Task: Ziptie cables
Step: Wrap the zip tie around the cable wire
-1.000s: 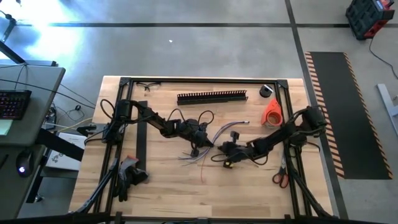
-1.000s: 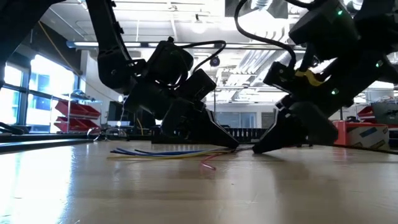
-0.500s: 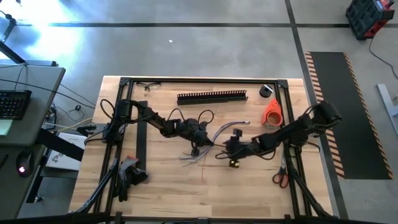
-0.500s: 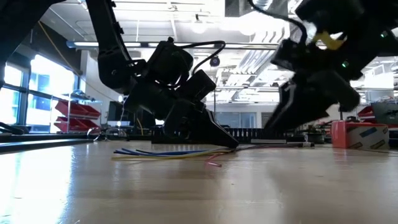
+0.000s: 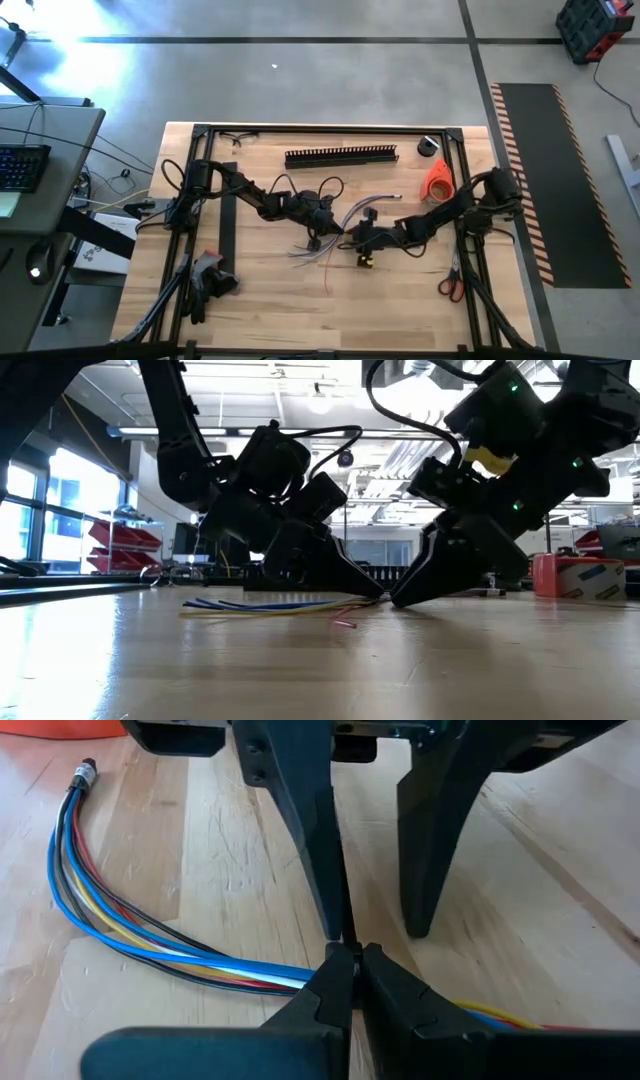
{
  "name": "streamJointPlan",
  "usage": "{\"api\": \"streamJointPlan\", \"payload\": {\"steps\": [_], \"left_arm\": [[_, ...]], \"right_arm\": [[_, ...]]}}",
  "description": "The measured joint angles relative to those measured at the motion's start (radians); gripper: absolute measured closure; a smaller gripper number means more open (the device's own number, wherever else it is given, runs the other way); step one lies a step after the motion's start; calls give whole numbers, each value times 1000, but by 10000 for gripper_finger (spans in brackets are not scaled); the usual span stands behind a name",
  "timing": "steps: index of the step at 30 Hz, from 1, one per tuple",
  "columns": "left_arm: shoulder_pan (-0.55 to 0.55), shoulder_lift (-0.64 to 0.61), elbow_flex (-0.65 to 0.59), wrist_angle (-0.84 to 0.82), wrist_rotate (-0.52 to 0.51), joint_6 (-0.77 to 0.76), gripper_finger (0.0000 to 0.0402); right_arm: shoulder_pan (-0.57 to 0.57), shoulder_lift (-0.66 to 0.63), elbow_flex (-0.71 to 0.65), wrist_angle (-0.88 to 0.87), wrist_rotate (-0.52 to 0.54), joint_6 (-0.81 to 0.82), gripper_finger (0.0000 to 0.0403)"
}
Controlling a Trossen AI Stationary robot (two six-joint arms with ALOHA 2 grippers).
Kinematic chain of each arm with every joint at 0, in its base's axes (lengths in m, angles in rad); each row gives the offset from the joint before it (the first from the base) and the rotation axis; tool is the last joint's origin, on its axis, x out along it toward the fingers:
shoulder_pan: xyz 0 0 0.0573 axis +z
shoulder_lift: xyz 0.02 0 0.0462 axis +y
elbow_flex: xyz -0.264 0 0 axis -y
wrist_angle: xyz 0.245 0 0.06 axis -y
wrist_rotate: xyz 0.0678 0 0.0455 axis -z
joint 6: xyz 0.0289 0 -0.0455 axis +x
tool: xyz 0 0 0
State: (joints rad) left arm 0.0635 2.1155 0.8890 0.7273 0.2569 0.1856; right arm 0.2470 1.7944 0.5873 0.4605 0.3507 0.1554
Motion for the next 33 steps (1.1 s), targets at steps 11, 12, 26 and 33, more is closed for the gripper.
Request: {"api": "streamJointPlan", "payload": {"steps": [11,12,26,33], "left_arm": [[-1,-8,0,-19,-15,14,388],[1,-13,0,-26,-15,28,379],[-5,-25,-1,-31,-21,-2,281],[-14,-22,-1,-25,-22,-2,319]], "right_arm": [[-18,0,0,2,7,23,388],[-18,0,0,2,8,24,395],[-18,0,0,36,15,20,402],[-18,0,0,43,15,20,402]]}}
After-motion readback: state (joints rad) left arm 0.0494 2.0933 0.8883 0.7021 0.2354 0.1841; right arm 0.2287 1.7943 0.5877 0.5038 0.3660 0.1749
